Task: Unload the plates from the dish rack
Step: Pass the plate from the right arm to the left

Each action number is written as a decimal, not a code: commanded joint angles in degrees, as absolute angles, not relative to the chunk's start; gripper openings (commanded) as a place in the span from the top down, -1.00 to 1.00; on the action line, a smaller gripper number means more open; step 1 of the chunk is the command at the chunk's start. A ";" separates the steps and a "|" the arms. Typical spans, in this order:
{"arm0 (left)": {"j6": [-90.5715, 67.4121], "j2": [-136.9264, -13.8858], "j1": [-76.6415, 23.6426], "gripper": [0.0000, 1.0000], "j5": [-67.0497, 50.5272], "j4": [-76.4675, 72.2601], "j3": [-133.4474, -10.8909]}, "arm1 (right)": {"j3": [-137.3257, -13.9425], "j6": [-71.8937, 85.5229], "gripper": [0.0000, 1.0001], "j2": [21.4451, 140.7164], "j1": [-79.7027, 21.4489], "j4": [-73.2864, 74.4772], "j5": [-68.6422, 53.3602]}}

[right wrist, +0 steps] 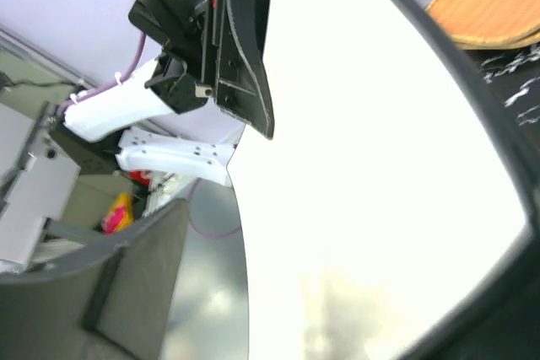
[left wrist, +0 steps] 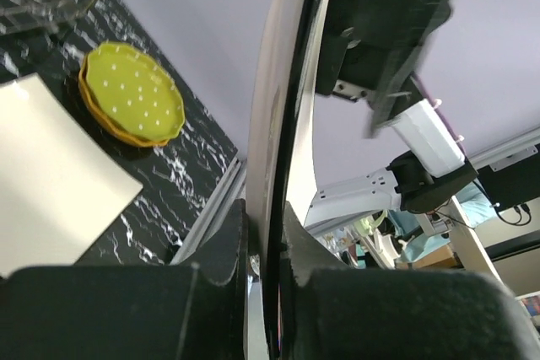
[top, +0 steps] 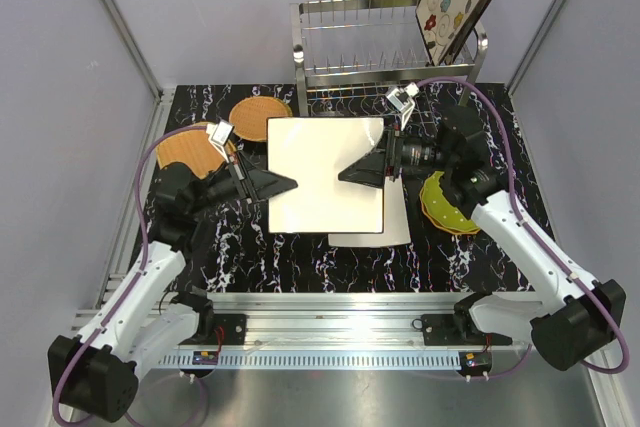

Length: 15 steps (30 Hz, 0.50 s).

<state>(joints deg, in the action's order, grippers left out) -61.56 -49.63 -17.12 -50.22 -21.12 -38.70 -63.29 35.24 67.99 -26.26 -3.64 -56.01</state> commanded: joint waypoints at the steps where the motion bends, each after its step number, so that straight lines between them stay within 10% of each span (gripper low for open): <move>1: -65.03 -47.38 -16.97 1.00 -51.42 -27.42 -38.94 | -63.37 32.00 -0.75 65.40 -26.81 -6.16 -52.56; 3: -65.82 -46.85 -16.09 1.00 -51.24 -27.95 -37.53 | -63.37 30.59 -0.99 64.95 -26.63 -3.71 -51.51; 15: -66.09 -45.09 -14.85 1.00 -51.50 -28.74 -32.70 | -59.33 16.27 -0.99 59.51 -20.83 6.59 -44.12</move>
<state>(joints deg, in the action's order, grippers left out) -63.51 -47.37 -15.25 -51.00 -19.70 -31.68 -60.51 21.89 62.30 -22.37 5.06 -46.74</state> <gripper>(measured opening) 0.113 0.993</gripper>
